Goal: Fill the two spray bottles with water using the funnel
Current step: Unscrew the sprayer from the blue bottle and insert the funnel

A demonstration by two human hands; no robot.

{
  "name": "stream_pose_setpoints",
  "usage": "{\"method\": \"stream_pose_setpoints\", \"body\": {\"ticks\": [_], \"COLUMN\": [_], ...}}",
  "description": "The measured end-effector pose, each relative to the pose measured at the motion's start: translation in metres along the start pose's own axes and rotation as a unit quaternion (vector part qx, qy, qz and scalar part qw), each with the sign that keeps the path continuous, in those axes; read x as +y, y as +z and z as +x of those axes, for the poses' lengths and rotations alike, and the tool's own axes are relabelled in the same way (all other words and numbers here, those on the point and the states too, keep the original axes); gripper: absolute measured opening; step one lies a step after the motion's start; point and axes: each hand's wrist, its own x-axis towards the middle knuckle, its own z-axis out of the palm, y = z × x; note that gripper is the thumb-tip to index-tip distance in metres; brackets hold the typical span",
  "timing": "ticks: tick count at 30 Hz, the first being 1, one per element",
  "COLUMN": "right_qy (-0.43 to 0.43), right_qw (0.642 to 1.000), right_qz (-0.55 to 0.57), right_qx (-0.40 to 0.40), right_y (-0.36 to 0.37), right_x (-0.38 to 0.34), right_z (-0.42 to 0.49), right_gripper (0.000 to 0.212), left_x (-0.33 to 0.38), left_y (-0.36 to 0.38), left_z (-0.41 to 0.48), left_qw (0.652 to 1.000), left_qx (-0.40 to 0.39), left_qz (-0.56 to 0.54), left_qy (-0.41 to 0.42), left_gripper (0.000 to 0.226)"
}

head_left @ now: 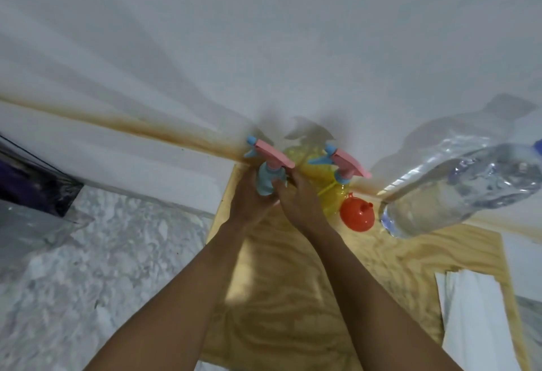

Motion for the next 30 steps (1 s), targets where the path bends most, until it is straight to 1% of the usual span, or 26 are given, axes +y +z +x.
{"method": "stream_pose_setpoints", "body": {"ticks": [6,8,10,11,13,17,21,24,27,28,30], "right_qy": [-0.016,-0.027,-0.033,-0.033,-0.037,-0.051,-0.075,-0.081,-0.081,-0.078,-0.071], "right_qw": [1.0,0.999,0.999,0.998,0.998,0.993,0.988,0.984,0.978,0.974,0.967], "right_qz": [0.011,0.017,0.036,0.044,0.057,0.095,0.119,0.129,0.13,0.144,0.173], "right_qx": [-0.011,-0.015,-0.013,-0.011,-0.003,0.036,0.07,0.096,0.144,0.159,0.172], "right_y": [-0.007,-0.016,-0.027,-0.032,-0.044,-0.066,-0.085,-0.096,-0.1,-0.101,-0.104], "right_x": [-0.002,-0.006,-0.011,-0.014,-0.022,-0.036,-0.049,-0.054,-0.059,-0.062,-0.066], "right_z": [-0.006,-0.013,-0.023,-0.028,-0.041,-0.066,-0.092,-0.11,-0.124,-0.128,-0.135], "right_gripper": [0.031,0.033,0.039,0.042,0.04,0.024,0.02,0.018,0.032,0.031,0.021], "left_x": [0.011,0.018,0.028,0.033,0.044,0.067,0.086,0.104,0.119,0.123,0.131], "left_y": [-0.007,-0.011,-0.017,-0.019,-0.023,-0.025,-0.026,-0.028,-0.032,-0.034,-0.039], "left_z": [-0.017,-0.025,-0.036,-0.041,-0.056,-0.085,-0.11,-0.129,-0.147,-0.152,-0.161], "left_qw": [0.999,0.997,0.995,0.994,0.992,0.984,0.981,0.977,0.971,0.972,0.976], "left_qx": [0.011,0.024,0.031,0.029,0.013,-0.018,-0.034,-0.043,-0.058,-0.069,-0.092], "left_qz": [-0.034,-0.028,-0.027,-0.028,-0.043,-0.059,-0.071,-0.079,-0.067,-0.062,-0.072], "left_qy": [0.036,0.067,0.095,0.105,0.121,0.167,0.178,0.193,0.22,0.214,0.184], "left_gripper": [0.057,0.056,0.058,0.058,0.061,0.067,0.072,0.067,0.058,0.056,0.053]}}
